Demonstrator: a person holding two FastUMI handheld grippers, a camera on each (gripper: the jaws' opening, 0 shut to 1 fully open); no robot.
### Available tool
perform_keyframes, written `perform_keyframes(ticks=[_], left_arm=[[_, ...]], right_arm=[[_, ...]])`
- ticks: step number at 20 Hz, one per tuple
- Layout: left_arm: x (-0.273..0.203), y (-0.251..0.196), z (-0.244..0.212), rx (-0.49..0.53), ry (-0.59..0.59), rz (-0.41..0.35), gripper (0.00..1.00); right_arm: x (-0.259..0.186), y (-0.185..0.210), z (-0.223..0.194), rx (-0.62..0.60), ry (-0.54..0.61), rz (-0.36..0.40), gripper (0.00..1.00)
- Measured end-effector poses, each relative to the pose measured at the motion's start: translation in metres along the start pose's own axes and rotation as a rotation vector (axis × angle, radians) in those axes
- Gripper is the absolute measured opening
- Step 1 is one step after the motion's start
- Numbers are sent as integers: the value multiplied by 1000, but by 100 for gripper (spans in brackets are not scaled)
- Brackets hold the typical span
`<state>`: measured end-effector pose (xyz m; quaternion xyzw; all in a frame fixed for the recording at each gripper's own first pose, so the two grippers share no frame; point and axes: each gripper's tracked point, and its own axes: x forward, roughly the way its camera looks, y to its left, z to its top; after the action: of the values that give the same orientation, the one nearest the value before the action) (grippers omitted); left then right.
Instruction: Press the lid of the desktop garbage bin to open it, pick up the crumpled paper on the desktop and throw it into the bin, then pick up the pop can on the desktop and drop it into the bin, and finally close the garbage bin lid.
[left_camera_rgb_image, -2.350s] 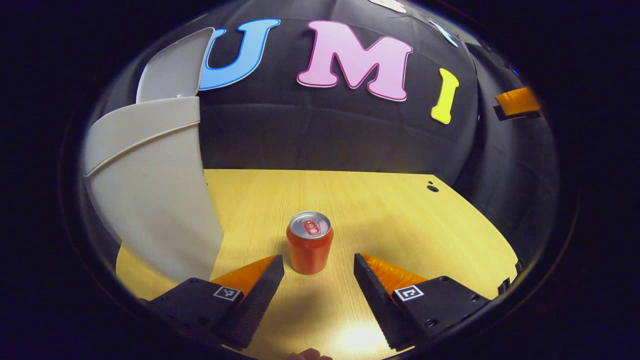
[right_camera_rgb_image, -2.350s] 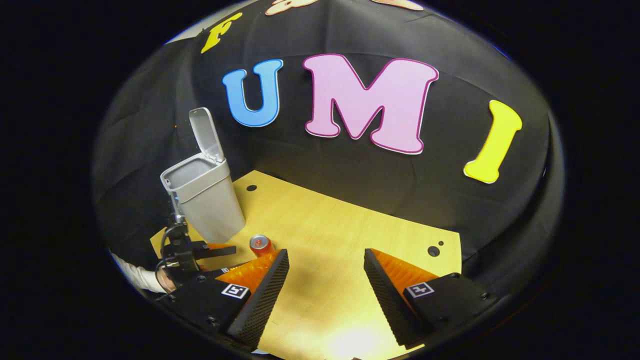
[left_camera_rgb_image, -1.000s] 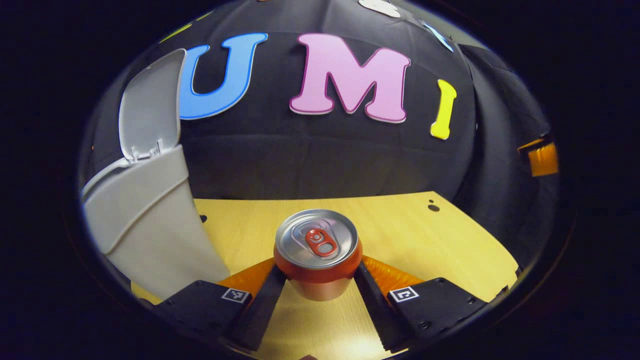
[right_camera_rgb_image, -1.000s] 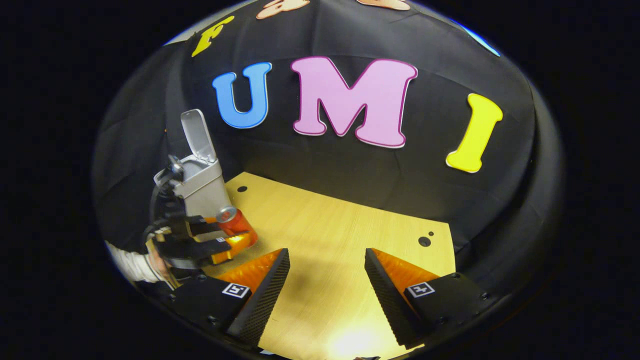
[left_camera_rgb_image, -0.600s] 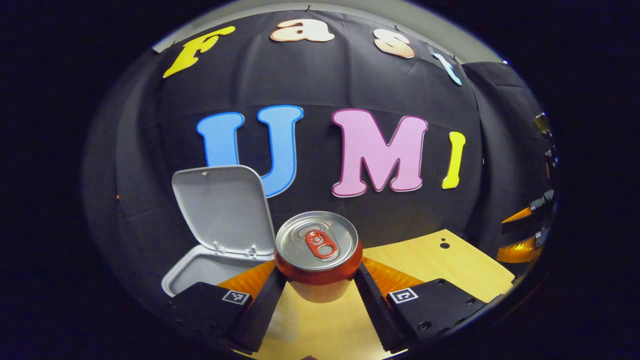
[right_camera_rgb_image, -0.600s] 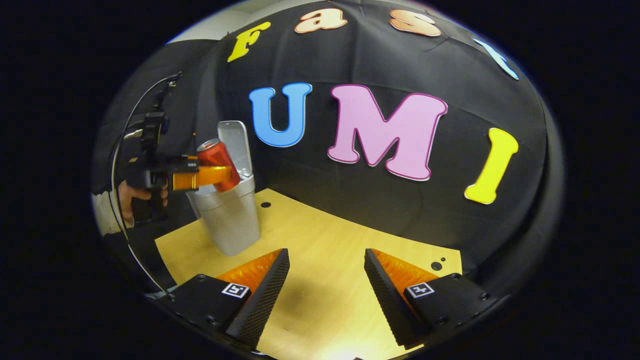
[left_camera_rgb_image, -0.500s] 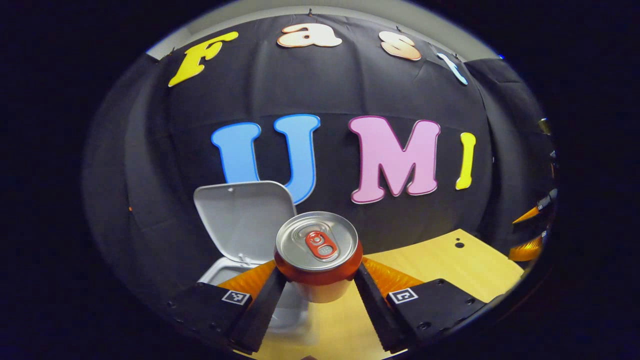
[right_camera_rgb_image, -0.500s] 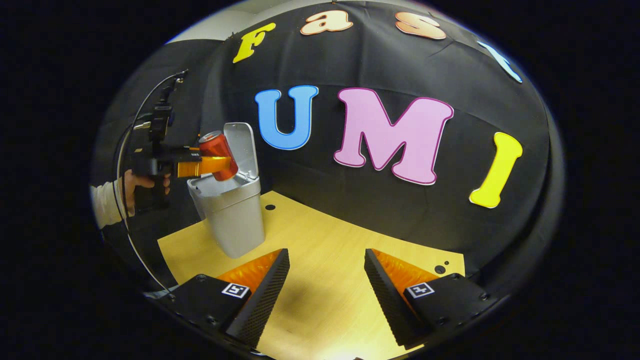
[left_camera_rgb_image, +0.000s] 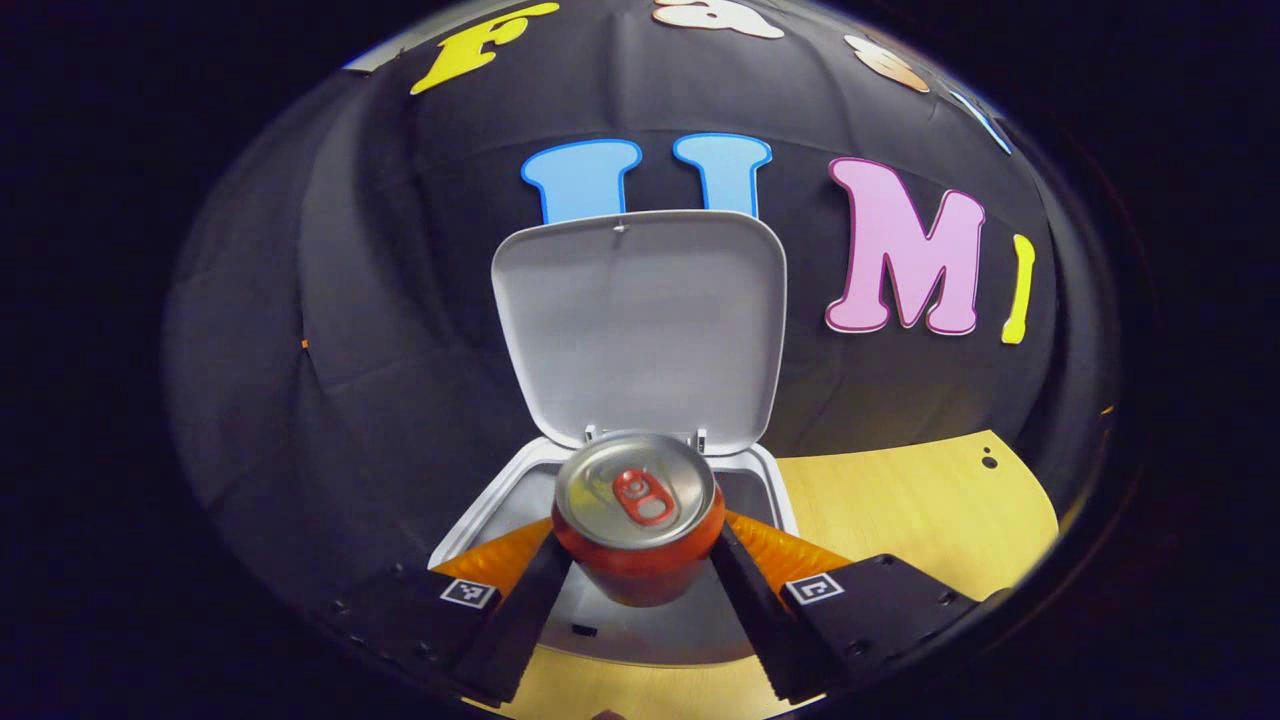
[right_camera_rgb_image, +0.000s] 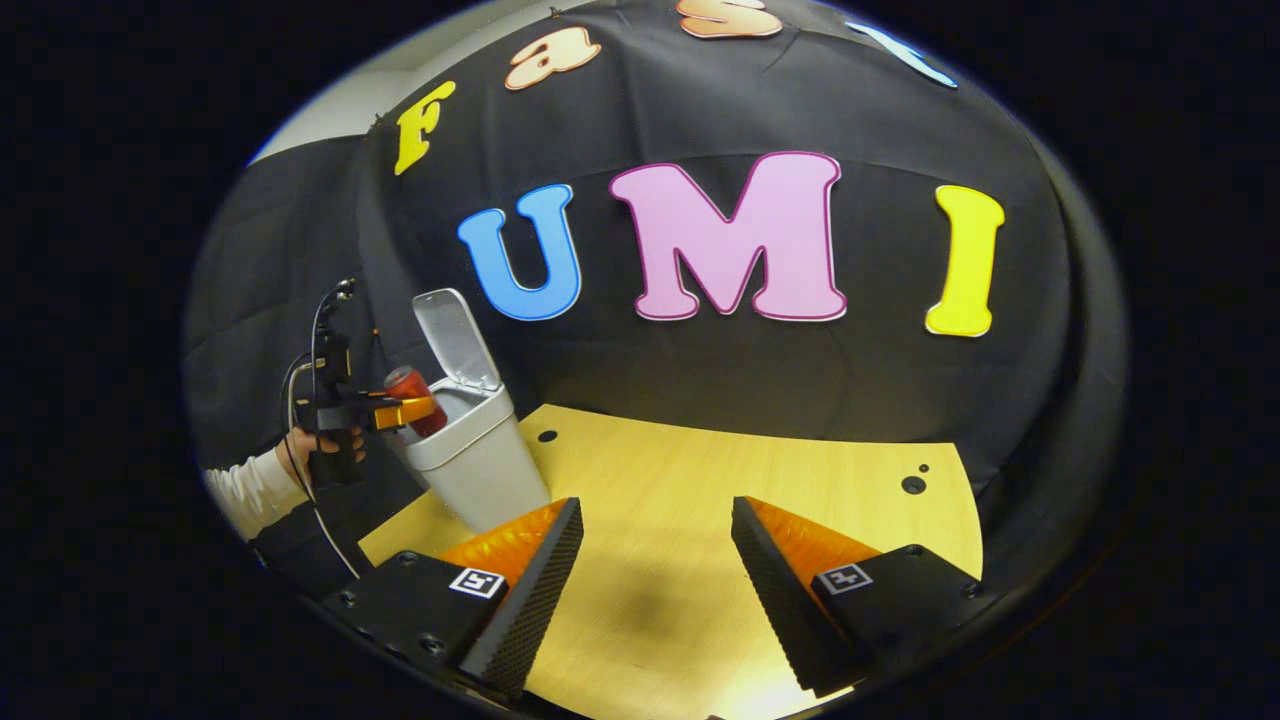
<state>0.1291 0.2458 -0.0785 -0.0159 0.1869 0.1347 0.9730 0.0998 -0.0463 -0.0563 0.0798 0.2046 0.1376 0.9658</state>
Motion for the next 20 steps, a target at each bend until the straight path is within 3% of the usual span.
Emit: perform_keyframes(ticks=[3, 10, 13, 15, 20], left_arm=[[-5, 4, 29, -16, -74, 2, 94], [6, 14, 159, -89, -254, -2, 93], [25, 30, 206, -16, -343, 26, 93], [34, 28, 219, -24, -329, 9, 93], [61, 22, 198, 71, -188, -6, 96]], right_arm=[[-1, -13, 0, 28, -5, -26, 98], [4, -28, -1, 37, -6, -43, 98], [3, -39, -4, 41, -4, -62, 98], [1, -48, -7, 46, -3, -81, 98], [-1, -55, -16, 83, 13, -98, 98]])
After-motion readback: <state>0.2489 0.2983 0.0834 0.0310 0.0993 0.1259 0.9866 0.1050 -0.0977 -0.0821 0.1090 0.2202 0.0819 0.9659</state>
